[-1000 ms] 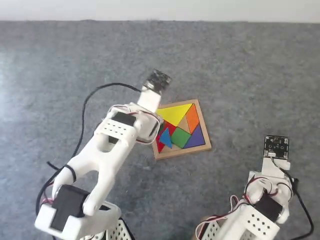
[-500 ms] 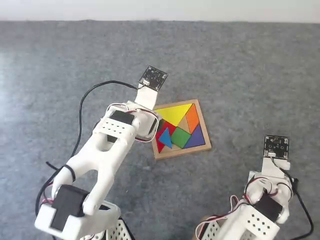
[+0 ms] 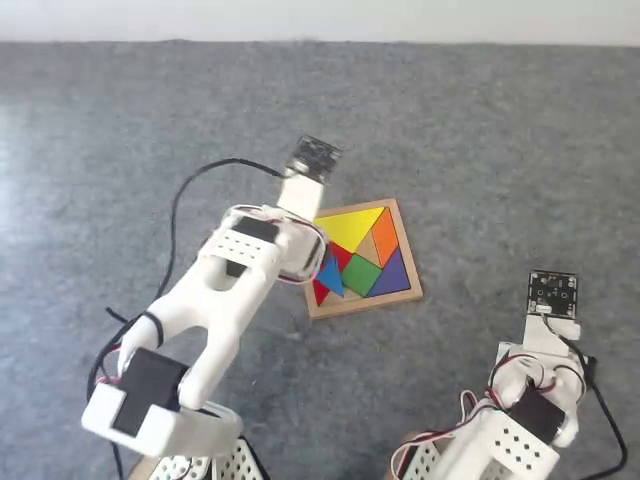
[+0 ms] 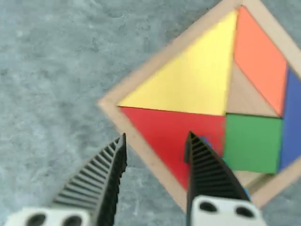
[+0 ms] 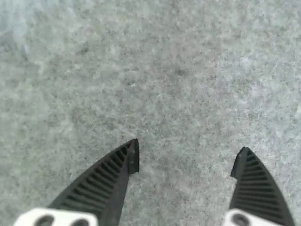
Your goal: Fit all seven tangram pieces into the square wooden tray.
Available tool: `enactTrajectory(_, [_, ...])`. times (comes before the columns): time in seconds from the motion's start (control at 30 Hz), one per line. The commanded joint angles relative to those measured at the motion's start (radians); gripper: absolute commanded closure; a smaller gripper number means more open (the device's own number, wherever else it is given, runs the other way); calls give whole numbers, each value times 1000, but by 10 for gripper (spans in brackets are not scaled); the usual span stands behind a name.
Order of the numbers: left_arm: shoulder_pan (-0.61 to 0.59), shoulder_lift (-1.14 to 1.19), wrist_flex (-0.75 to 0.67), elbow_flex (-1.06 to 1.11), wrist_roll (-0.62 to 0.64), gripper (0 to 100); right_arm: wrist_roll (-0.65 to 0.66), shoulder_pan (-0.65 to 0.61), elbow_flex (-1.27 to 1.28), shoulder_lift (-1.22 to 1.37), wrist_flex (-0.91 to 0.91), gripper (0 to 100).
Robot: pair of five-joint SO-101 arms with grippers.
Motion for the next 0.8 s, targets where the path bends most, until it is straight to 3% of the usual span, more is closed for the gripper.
enactTrajectory(0.0, [71,-6,-18,-24,-5,811,17,8,15,-21,12,692])
enactTrajectory(0.77, [161,-6,18,-1,-40,811,17,10,15,-21,12,692])
